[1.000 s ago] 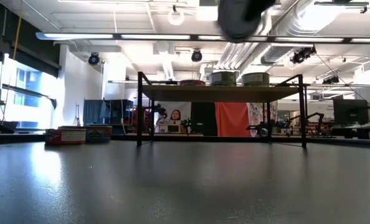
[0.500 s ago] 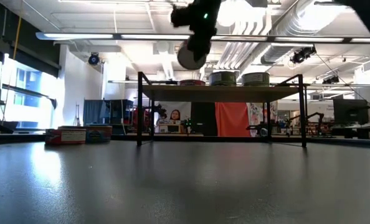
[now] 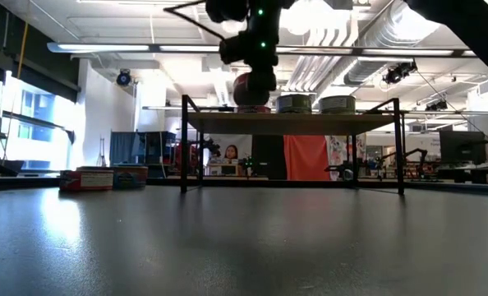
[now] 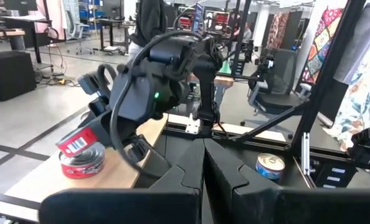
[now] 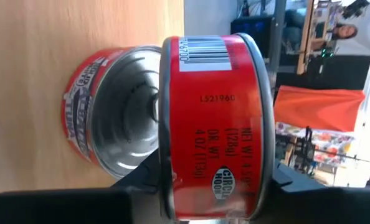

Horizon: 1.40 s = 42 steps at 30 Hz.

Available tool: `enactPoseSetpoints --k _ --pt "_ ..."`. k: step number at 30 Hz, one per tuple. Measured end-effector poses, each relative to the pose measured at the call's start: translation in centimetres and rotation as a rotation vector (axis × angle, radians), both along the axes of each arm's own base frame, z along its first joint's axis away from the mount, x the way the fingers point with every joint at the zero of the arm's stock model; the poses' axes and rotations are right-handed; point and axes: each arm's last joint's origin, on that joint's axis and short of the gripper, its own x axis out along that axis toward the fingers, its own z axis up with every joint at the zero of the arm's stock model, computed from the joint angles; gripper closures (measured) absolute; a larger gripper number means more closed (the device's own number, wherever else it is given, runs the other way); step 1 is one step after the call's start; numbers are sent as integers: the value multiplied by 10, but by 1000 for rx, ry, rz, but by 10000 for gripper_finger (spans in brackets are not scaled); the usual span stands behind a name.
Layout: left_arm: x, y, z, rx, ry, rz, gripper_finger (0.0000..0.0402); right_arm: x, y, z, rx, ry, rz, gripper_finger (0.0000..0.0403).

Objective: Stack canned seafood by type on shelf
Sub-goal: Stack the red tuna can on top of the red tuna can on the shelf

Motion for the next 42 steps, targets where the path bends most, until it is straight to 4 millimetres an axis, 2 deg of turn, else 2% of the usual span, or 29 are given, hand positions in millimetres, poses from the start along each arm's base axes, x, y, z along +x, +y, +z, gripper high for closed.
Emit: enactPoseSetpoints --k 6,21,28,37,42 --pt "1 0 0 9 6 0 401 -1 -9 -2 6 -18 -35 256" --pt "8 -2 -3 -3 29 4 401 -1 -6 -3 76 -75 -40 257" --pt "10 -2 -3 -17 32 6 401 0 -7 -3 102 -176 -100 256" --pt "13 -3 -4 -18 42 6 401 0 -6 -3 151 -166 -74 255" --pt "14 -3 -5 -17 46 6 401 0 -6 -3 185 -173 -63 234"
